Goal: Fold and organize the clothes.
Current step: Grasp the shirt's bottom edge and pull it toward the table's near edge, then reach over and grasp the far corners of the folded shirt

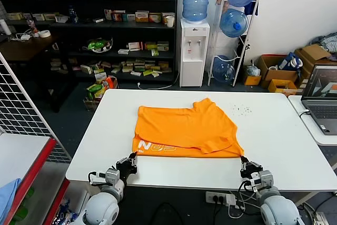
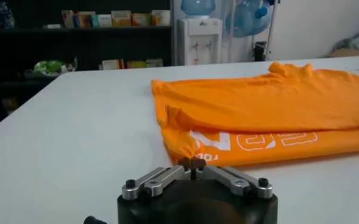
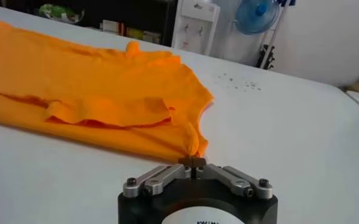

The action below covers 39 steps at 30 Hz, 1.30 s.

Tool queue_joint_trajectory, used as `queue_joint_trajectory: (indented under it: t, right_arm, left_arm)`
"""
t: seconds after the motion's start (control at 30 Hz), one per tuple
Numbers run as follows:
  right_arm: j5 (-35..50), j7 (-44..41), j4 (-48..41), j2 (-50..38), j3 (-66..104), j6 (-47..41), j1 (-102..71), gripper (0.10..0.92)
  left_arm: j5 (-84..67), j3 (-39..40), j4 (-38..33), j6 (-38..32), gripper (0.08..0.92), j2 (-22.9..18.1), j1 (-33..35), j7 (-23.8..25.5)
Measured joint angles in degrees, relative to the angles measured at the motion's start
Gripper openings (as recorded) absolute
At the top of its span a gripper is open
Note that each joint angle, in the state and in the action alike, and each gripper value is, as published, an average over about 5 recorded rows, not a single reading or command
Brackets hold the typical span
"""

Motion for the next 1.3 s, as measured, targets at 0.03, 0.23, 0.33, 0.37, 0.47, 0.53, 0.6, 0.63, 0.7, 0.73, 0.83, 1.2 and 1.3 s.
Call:
queue_joint_trajectory:
  t: [0.03,0.23,0.33,0.37,0.47,0.53,0.6,0.63,0.7,0.73,0.83,1.2,1.3]
  right_arm:
    - [0.11,0.07,0.58,-0.23,0.27,-0.13,-0.66,0.125]
    - [0.28,0.94,5.04,-1.28,1.81,-1.24,-6.24,0.125]
    - [0.35,1.41,7.47,-1.67,2.59,-1.97,-9.43,0.125]
    - [0.40,1.55,8.28,-1.79,2.87,-2.25,-10.48,0.125]
    - [0.63,1.94,10.54,-2.21,3.72,-3.22,-13.37,0.125]
    - [0.88,2.15,11.84,-2.51,4.30,-3.86,-14.90,0.125]
    - [1.17,2.31,12.96,-2.80,4.81,-4.42,-16.06,0.133]
    - [1.31,2.36,13.46,-2.94,5.02,-4.67,-16.52,0.141]
    - [1.62,2.51,14.40,-3.20,5.40,-5.16,-17.27,0.183]
    - [1.81,2.61,14.87,-3.36,5.60,-5.42,-17.57,0.208]
    - [2.70,3.00,16.32,-3.99,6.35,-6.12,-18.20,0.294]
    - [8.82,3.86,17.43,-7.48,7.62,-4.54,-15.90,0.615]
    - [11.10,3.28,15.81,-8.29,7.09,-3.95,-12.85,0.701]
  left_arm:
    - [-0.10,-0.03,-0.72,0.15,0.099,0.38,0.42,-0.19]
    - [0.04,0.09,-5.57,1.15,0.099,2.76,4.05,-1.51]
    - [0.27,-0.04,-7.75,1.71,0.099,3.81,6.33,-2.15]
    - [0.31,-0.11,-8.38,1.90,0.099,4.13,7.13,-2.34]
    - [0.30,-0.30,-10.14,2.49,0.099,5.10,9.55,-2.83]
    - [0.27,-0.50,-11.30,2.99,0.099,5.76,11.20,-3.02]
    - [0.25,-0.80,-12.47,3.60,0.108,6.38,12.81,-3.09]
    - [0.23,-0.98,-13.07,3.95,0.121,6.64,13.59,-3.14]
    - [0.12,-1.37,-14.26,4.67,0.164,7.07,14.97,-3.30]
    - [0.01,-1.57,-14.87,5.03,0.190,7.26,15.58,-3.39]
    - [-0.47,-2.08,-16.62,5.96,0.276,7.76,17.04,-3.58]
    - [-1.66,-3.66,-20.57,7.06,0.597,8.72,17.25,-3.71]
    - [-1.14,-3.45,-19.98,6.44,0.684,8.49,15.30,-3.19]
